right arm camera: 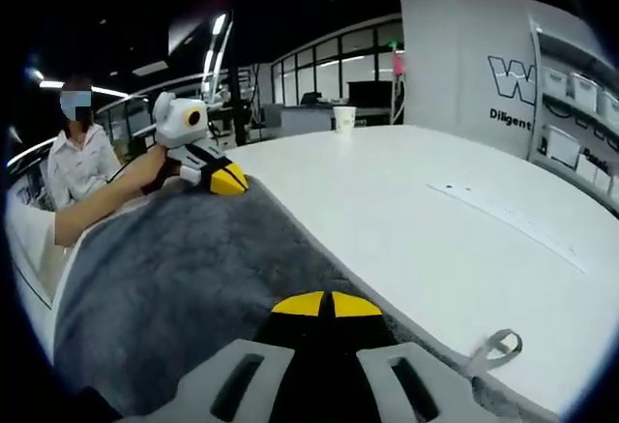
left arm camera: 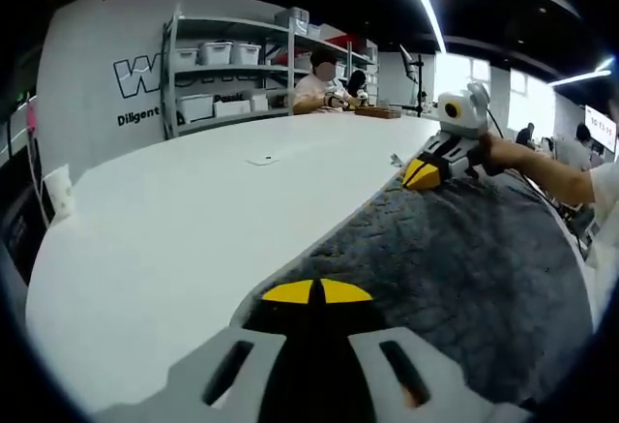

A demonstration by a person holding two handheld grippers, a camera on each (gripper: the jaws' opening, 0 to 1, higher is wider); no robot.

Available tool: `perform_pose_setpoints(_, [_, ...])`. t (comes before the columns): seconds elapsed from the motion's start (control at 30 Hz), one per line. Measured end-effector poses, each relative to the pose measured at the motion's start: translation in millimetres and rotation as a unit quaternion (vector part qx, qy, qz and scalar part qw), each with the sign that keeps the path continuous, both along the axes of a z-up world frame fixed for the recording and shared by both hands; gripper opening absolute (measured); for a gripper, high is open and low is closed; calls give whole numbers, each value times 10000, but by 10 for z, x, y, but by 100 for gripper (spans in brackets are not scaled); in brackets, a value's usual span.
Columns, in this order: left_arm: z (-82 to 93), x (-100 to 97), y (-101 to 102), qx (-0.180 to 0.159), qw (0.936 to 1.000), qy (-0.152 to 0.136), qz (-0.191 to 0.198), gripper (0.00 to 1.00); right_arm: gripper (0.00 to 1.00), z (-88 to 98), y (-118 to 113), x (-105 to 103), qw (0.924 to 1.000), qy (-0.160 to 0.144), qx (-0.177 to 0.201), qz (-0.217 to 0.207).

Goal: Open the folded towel by lifting each exposed corner and separating the folded layers until the towel lies flat within the target outline without major curled edges

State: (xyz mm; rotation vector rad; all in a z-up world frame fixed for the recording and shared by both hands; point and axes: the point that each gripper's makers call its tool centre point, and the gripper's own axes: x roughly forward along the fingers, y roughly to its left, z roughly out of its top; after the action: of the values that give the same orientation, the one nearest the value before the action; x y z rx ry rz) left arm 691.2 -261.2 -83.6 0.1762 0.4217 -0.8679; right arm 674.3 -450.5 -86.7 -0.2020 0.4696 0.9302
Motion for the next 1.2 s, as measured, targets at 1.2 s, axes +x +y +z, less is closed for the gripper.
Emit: perform_pose_setpoints(1.2, [-5,9,15,-57,10000,10,20,0,0,-2,-713,-2,9990,135,179,-393])
